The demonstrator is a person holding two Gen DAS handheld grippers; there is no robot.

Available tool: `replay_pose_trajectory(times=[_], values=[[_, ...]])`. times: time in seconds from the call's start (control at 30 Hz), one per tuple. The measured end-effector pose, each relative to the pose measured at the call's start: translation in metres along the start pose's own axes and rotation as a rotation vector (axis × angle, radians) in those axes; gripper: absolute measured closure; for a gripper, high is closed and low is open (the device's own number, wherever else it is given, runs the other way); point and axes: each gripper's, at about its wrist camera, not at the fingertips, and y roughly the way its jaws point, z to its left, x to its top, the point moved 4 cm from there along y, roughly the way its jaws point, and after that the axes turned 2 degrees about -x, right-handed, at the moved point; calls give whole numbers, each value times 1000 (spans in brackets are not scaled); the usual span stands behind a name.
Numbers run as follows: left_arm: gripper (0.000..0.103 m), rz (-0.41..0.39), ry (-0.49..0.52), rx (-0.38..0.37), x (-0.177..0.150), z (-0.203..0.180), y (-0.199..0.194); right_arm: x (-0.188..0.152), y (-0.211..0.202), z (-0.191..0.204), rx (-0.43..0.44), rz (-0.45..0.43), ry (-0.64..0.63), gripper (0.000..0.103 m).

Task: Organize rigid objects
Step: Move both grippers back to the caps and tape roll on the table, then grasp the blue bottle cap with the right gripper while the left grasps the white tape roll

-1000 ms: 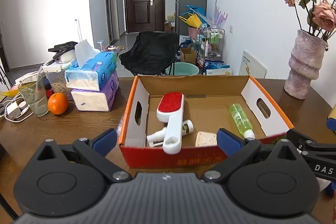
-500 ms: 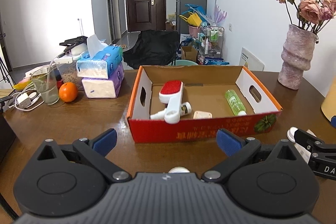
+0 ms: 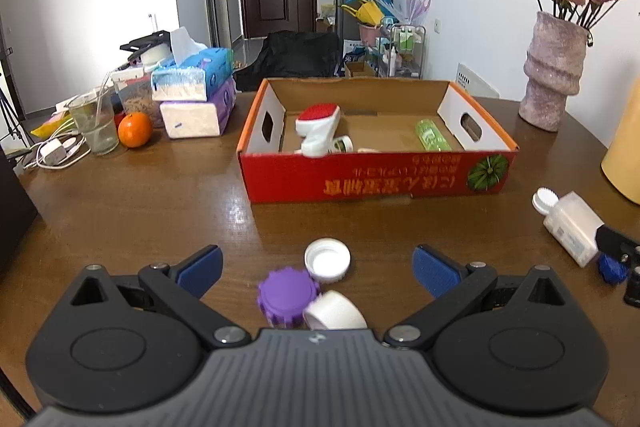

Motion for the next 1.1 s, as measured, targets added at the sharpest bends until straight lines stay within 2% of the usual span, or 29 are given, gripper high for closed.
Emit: replay_pose_trajectory(times=[0.43,0.77,0.93,1.1], values=[[0,18,-1,17,-34,-12,-9,-35,-19,-42,-47,25,7,0],[0,28,-10,38,-52,-17,-2,-70,10,-75,-65,122,-7,2],[0,41,-19,58,-55,-18,7,-75,39,-90,-77,146,-5,9],[0,39,-39,61,-56,-17,12,-74,66,-99,-73,181,28,22]])
